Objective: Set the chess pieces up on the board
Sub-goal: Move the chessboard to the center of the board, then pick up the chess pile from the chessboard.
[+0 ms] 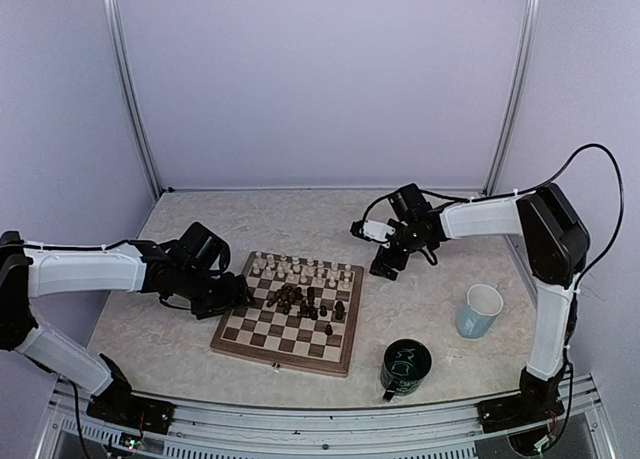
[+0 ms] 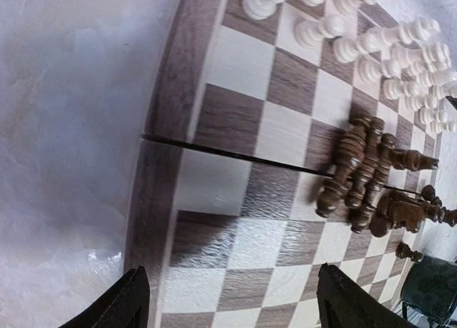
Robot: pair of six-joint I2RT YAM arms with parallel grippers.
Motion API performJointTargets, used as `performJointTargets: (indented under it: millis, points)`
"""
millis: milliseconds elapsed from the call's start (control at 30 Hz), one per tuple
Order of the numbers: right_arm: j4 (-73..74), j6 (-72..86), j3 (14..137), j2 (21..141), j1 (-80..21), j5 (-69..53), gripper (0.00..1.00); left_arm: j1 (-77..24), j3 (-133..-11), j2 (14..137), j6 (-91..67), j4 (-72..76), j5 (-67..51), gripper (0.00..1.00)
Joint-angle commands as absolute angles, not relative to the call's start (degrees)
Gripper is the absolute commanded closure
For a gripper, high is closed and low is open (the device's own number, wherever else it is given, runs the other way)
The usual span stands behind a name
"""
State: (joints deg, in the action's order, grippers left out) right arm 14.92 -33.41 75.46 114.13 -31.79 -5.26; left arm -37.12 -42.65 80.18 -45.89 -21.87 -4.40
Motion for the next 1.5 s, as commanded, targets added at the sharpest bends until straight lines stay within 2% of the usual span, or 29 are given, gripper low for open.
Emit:
performJointTargets:
  millis: [0, 200, 300, 400, 467, 533, 633, 767, 933, 1300, 1467]
  points:
    - [15.4, -32.8, 75.0, 108.8, -29.9, -5.2, 0.01, -41.7, -49.4, 76.9, -46.0, -30.9, 5.7, 0.20]
    - [17.4, -31.0, 72.9, 99.5, -28.9, -8.8, 0.01, -47.0, -56.6, 75.8, -34.1, -28.9, 13.6, 0.20]
    - [17.3, -28.6, 70.6, 93.9, -28.3, -12.4, 0.01, -51.3, -60.7, 77.6, -27.7, -25.9, 16.5, 0.23]
    - [16.3, -23.4, 67.6, 88.3, -23.8, -25.5, 0.01, -54.6, -65.0, 80.7, -23.0, -23.6, 17.1, 0.29]
    - [13.1, -20.2, 63.6, 84.4, -19.2, -37.1, 0.05, -56.2, -68.4, 84.7, -20.0, -23.3, 14.0, 0.33]
    - [10.0, -17.7, 61.0, 82.4, -15.7, -40.8, 0.11, -57.4, -72.2, 89.1, -17.6, -24.9, 11.1, 0.38]
    - [7.6, -17.3, 58.1, 81.1, -13.4, -41.3, 0.15, -59.4, -78.2, 96.3, -15.3, -28.4, 8.3, 0.44]
    - [6.4, -19.5, 56.3, 81.2, -13.2, -39.4, 0.21, -62.1, -85.5, 105.0, -14.2, -34.2, 10.2, 0.50]
    - [6.5, -20.9, 56.0, 82.2, -13.1, -41.5, 0.28, -63.5, -88.7, 109.7, -15.1, -35.2, 10.3, 0.51]
    - [7.0, -23.0, 55.6, 83.0, -13.1, -42.8, 0.28, -63.5, -90.4, 113.2, -16.3, -36.5, 6.9, 0.51]
    - [7.5, -23.2, 55.8, 82.9, -13.2, -42.8, 0.28, -63.5, -92.2, 115.2, -15.6, -38.0, 7.4, 0.63]
